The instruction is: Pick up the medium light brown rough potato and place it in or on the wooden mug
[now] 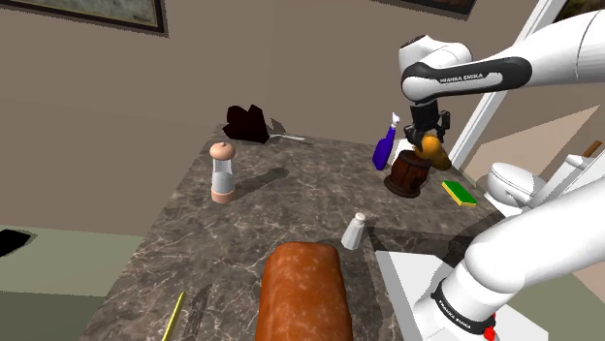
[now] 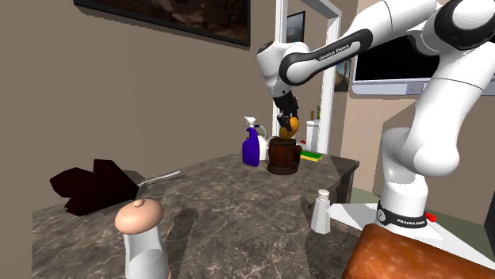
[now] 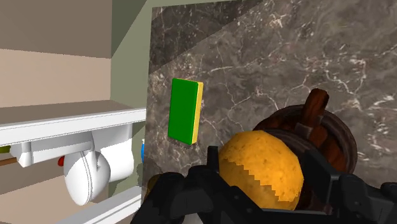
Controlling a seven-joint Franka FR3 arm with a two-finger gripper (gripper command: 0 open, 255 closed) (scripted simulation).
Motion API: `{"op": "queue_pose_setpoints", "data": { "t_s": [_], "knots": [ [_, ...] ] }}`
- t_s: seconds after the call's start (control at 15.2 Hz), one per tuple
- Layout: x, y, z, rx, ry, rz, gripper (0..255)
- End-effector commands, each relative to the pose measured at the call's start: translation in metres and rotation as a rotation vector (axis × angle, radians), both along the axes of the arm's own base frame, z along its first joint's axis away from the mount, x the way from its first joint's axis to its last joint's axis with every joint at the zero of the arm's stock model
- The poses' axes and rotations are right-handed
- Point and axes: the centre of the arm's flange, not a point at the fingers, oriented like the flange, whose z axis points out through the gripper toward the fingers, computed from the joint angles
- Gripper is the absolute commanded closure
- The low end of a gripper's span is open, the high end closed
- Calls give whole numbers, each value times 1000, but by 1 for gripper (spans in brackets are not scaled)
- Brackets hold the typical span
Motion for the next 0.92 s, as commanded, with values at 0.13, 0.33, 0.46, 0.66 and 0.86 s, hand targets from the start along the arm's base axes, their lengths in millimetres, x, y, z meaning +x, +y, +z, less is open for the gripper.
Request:
{"op": "queue_pose_setpoints", "data": {
  "t_s": [0.13, 0.33, 0.46, 0.66, 0.86],
  "knots": [
    [-1, 0, -22, 1, 1, 0, 255],
    [-1, 0, -36, 1, 1, 0, 255],
    [-1, 0, -36, 1, 1, 0, 255],
    [-1, 0, -36, 1, 1, 0, 255],
    [-1, 0, -36, 1, 1, 0, 255]
  ]
}}
